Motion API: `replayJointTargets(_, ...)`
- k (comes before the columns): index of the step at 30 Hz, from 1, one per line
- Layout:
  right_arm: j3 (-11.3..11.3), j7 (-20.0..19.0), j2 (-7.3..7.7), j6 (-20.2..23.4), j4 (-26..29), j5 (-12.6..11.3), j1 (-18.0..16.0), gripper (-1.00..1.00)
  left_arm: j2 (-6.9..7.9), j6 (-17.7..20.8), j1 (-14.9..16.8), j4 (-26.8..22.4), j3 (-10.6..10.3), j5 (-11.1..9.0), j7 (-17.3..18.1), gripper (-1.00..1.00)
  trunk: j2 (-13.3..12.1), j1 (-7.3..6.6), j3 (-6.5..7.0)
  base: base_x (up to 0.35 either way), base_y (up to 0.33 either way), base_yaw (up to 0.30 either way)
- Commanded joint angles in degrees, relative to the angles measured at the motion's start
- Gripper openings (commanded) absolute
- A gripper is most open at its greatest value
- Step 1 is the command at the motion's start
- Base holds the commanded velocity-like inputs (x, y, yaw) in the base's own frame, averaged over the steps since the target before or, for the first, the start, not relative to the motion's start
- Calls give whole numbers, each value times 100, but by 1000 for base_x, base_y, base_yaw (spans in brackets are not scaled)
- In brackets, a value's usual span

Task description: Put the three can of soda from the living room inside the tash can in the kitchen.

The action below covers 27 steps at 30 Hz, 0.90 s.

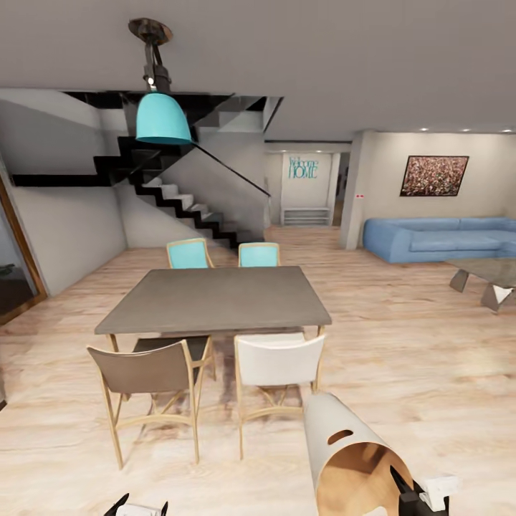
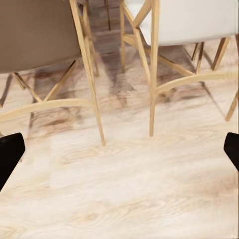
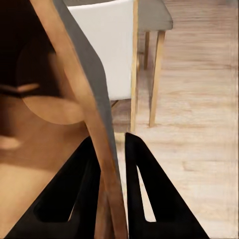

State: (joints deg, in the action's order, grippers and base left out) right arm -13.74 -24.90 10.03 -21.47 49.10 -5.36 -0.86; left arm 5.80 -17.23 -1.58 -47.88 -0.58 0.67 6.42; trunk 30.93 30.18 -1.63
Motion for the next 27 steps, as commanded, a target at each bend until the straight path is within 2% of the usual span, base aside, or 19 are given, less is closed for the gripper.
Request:
replayJointTargets(1,-6,-33,0,3,12,-53,-2,-100,0,0,-2,0,-1,1,0,100,1,0,4,0,-290,-251)
replayJointTargets(7,-9,-2,1,3,12,-53,-2,-100,0,0,0,2,1,3,0,100,1,0,23,0,-290,-251)
replayJointTargets(15,-4,353,-1,3,4,-53,-2,-100,0,-3,0,4,-1,11,0,100,1,0,47,0,-290,-251)
replayJointTargets(27,-6,425,2,3,3,-53,-2,-100,0,-9,-3,4,0,3,0,100,1,0,55,0,-290,-252)
